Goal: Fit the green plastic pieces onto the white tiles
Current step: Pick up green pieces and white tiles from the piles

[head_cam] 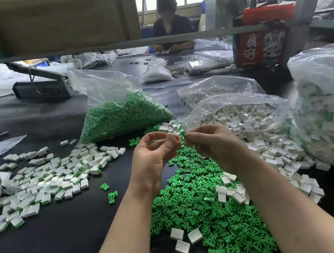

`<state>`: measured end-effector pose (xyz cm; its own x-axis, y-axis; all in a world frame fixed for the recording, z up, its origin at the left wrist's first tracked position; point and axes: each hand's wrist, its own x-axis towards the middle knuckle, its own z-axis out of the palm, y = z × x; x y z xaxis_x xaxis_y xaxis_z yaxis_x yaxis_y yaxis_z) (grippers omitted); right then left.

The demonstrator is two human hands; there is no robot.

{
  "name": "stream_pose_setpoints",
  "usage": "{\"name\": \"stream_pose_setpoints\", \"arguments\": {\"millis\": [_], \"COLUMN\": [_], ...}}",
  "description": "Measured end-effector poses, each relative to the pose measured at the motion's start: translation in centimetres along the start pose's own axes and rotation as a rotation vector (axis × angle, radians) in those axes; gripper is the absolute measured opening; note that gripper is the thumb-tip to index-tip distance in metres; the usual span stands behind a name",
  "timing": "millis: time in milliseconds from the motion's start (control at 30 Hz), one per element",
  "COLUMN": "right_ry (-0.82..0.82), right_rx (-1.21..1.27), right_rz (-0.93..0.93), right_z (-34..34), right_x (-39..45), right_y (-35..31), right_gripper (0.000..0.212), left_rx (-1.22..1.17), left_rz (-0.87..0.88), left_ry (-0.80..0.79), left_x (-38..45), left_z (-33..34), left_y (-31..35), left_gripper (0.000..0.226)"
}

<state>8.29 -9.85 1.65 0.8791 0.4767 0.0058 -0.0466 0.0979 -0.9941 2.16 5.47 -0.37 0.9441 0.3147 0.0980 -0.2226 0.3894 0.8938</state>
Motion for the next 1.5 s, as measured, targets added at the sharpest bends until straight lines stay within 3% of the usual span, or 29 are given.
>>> {"name": "stream_pose_setpoints", "arguments": {"millis": [267,367,600,833,1200,1500], "right_ry": [-0.037,-0.044,0.04,0.089,0.115,0.092], "right_rx": [-0.123,-0.207,-0.266,-0.266,-0.288,-0.389], "right_rz": [-0.07,-0.125,-0.192,-0.235,-0.386,-0.439], "right_z": [0.6,0.9,0.8,0.6,1.1,0.9], "right_x": [-0.6,-0.7,-0.6,-0.3,-0.8,-0.9], "right_y": [-0.5,-0.6,-0.5,-0.5,-1.0,-0.9], "right_gripper": [0.001,0.01,0.018,0.008,0.015,0.015], "left_rx": [0.157,0.161,0.173,0.099,0.103,0.096], "left_rz": [0.102,0.115,0.082,0.035,0.001,0.021], "left_ry": [0.098,0.119,0.095,0.007,0.002,0.006], "left_x": [-0.1,-0.1,-0.2,-0.3,-0.7,-0.6], "left_z": [0.5,0.4,0.4,0.2,0.3,0.4], "left_y": [-0.6,-0.6,-0.4,-0.3,0.1,0.0], "left_gripper": [0.019,0.017,0.039,0.023,0.046,0.039]}}
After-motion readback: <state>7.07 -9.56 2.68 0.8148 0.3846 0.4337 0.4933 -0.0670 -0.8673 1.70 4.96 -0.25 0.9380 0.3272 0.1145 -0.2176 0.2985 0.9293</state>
